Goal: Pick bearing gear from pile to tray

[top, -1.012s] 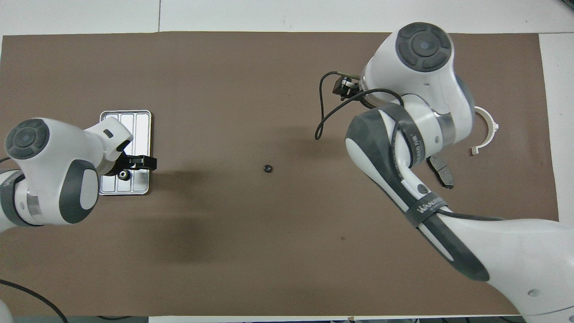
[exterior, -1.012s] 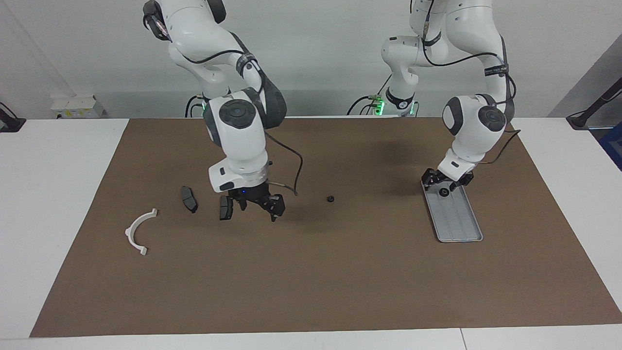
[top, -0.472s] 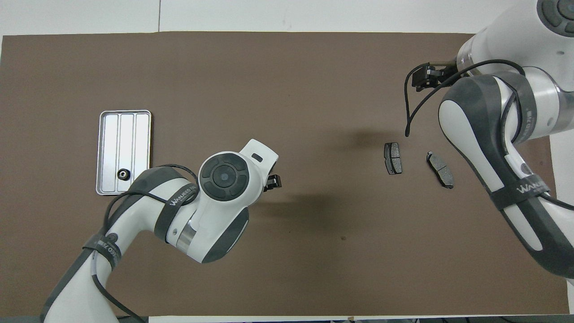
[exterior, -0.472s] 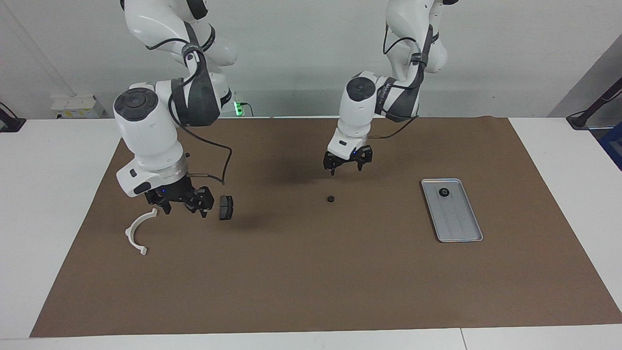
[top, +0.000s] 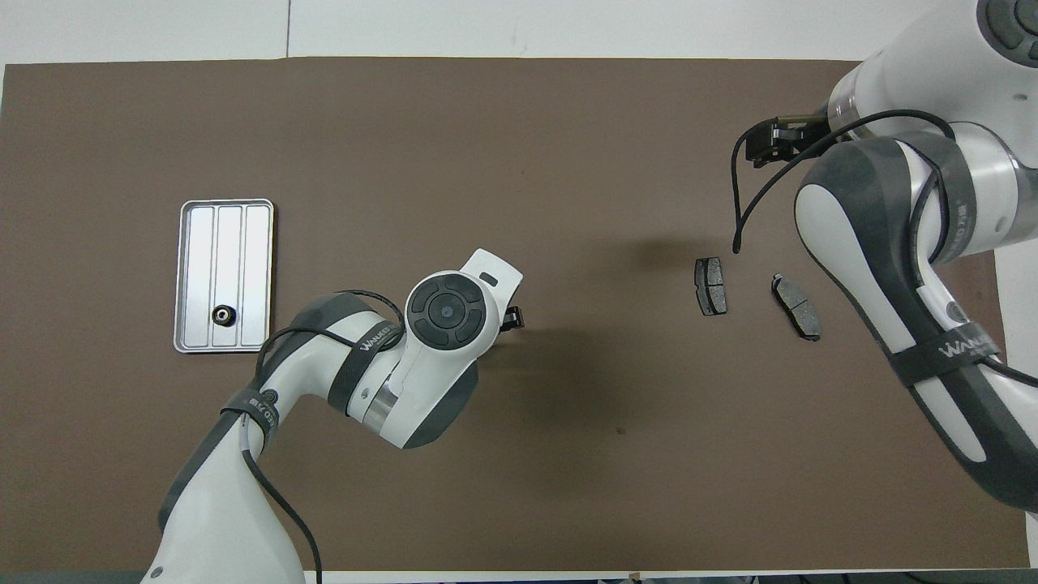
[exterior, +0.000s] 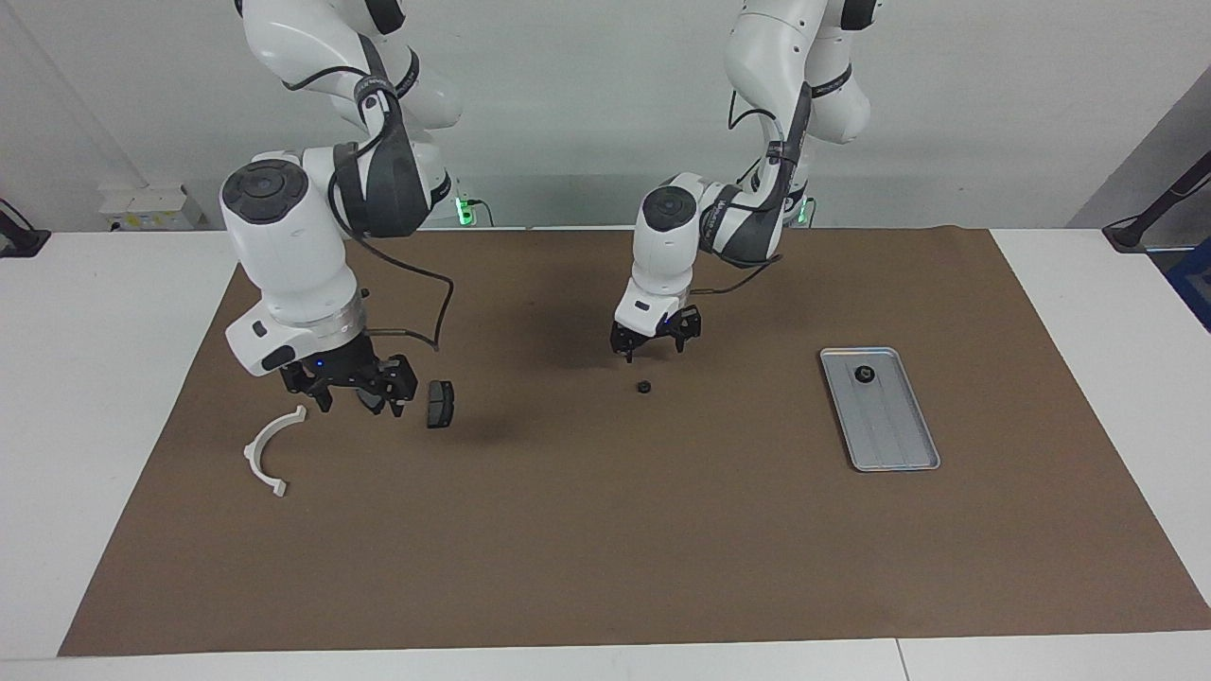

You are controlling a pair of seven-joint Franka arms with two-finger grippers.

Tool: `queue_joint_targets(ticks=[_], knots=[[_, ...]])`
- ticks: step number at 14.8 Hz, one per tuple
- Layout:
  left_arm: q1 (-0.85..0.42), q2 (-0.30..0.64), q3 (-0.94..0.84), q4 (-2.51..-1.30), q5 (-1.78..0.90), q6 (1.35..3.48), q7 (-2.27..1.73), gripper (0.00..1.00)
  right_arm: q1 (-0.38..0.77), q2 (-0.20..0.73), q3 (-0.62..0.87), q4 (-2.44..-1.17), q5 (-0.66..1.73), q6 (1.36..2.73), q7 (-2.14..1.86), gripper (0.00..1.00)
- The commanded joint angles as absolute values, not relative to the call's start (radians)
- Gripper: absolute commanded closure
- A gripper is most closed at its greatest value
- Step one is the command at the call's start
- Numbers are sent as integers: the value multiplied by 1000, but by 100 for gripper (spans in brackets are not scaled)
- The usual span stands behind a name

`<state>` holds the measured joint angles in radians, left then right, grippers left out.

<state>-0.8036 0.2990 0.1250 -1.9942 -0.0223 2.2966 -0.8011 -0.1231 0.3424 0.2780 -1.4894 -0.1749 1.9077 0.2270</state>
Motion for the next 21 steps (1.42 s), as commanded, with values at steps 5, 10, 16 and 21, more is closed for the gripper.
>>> queue_joint_targets(ticks=[5, 10, 16, 21], knots=[[-796, 387, 133, -1884, -9, 2321, -808, 0, 66, 190, 1, -1526, -23, 1761, 34, 0], [-792, 405, 135, -1891, 5, 2359, -805, 2, 80, 55, -35, -1560, 0, 1637, -14, 0], [-790, 405, 133, -1899, 5, 2365, -810, 7, 69, -49, -35, -1586, -3, 1522, -12, 0], [-792, 405, 133, -1907, 5, 2373, -813, 15, 63, -43, -26, -1582, -12, 1476, -11, 0]])
